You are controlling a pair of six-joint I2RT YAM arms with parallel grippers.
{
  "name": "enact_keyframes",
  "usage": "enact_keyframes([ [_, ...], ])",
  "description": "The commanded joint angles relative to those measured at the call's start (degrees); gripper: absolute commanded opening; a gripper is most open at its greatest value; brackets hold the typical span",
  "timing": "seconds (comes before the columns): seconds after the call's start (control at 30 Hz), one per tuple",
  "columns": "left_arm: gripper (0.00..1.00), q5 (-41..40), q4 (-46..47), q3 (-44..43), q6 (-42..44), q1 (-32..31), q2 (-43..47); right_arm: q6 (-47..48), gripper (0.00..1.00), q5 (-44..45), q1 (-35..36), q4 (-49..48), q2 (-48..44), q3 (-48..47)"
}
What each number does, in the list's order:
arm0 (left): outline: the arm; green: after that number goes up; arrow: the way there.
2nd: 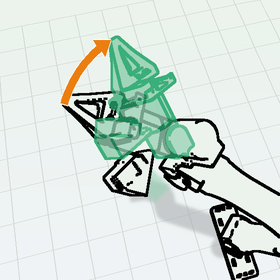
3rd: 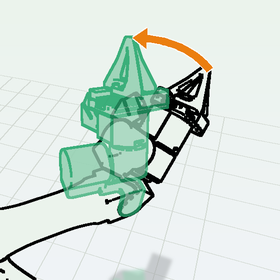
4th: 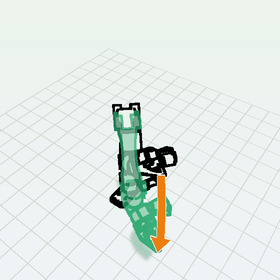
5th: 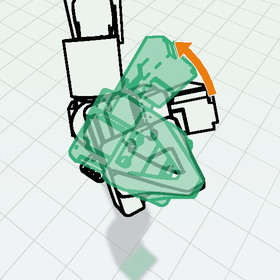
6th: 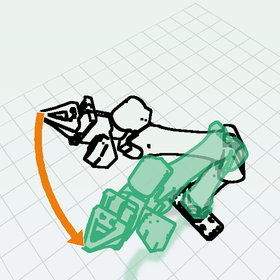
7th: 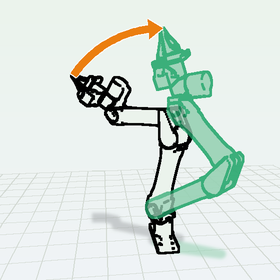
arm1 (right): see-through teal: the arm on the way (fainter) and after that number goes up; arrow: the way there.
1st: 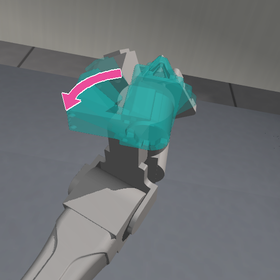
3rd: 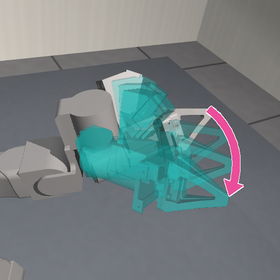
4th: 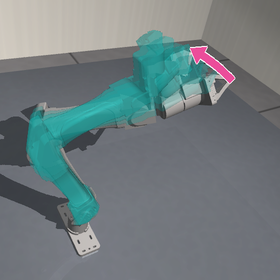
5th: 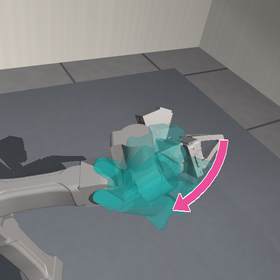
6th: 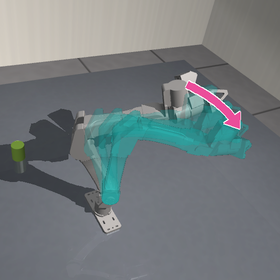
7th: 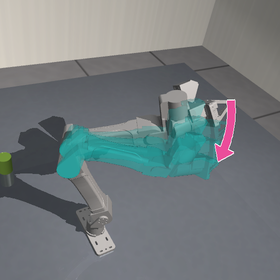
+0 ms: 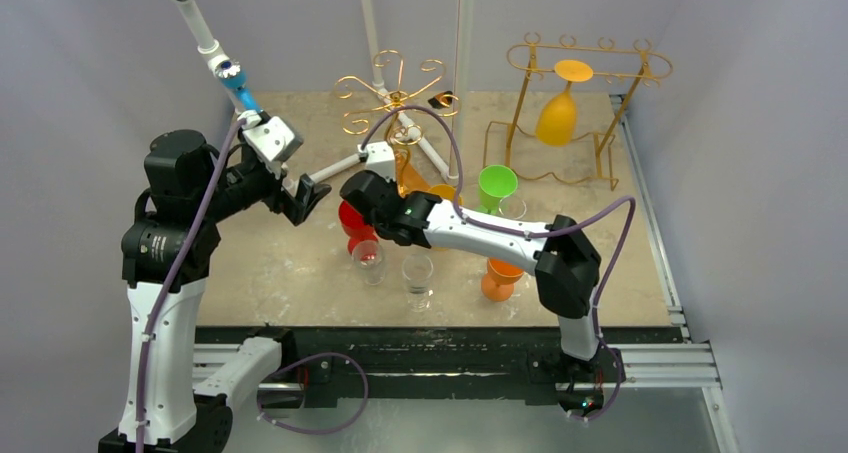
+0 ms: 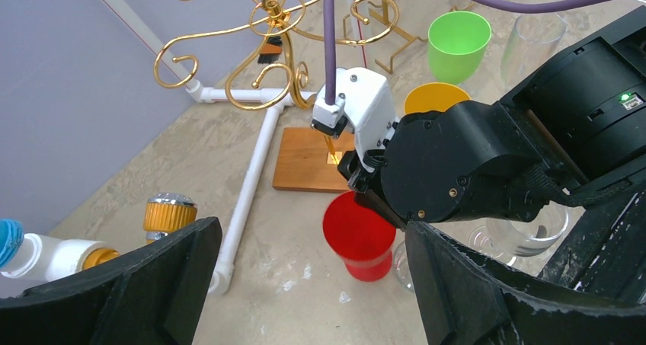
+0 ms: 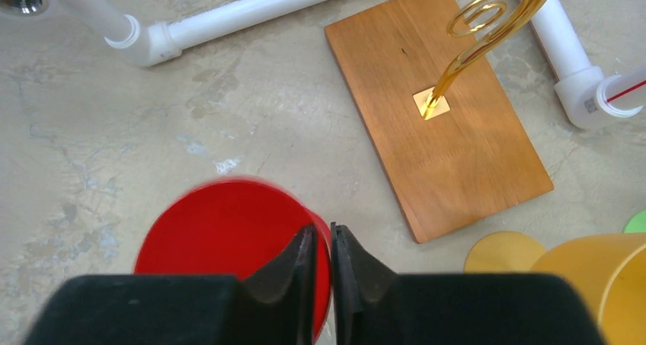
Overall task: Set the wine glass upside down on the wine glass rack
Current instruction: Pick up the wine glass at the center of the board.
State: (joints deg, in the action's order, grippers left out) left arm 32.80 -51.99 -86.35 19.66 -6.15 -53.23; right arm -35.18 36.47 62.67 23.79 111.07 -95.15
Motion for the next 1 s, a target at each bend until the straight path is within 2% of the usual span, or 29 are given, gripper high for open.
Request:
enact_keyframes([
  [0.0, 0.99, -1.0, -1.0, 0.2, -2.4, -0.3, 0.5, -0.4, 0.11, 0.7, 0.1, 1.0, -3.4, 1.7],
  [0.07, 1.0, -0.6, -1.1, 0.3, -2.4, -0.3, 0.4, -0.1, 0.0, 0.8, 0.1, 0.9, -4.7, 2.5],
  [0.1, 1.0, -0.4, -1.1, 0.3, -2.4, -0.3, 0.4, 0.0, 0.0, 1.0, 0.1, 0.9, -5.4, 2.9],
  [0.4, 1.0, 0.4, -0.8, 0.6, -3.0, -0.3, 0.1, 4.9, 0.0, 1.7, 0.1, -8.4, -13.5, 7.0],
  [0.6, 1.0, 1.6, -1.2, -0.4, -3.1, -0.3, 0.1, 9.9, 0.0, 0.6, 0.9, -14.6, -23.9, 8.6],
  [0.97, 1.0, 3.0, 0.1, 0.3, -6.5, -0.3, -1.1, 13.0, 0.0, -3.7, 2.2, -22.1, -40.0, 15.3],
])
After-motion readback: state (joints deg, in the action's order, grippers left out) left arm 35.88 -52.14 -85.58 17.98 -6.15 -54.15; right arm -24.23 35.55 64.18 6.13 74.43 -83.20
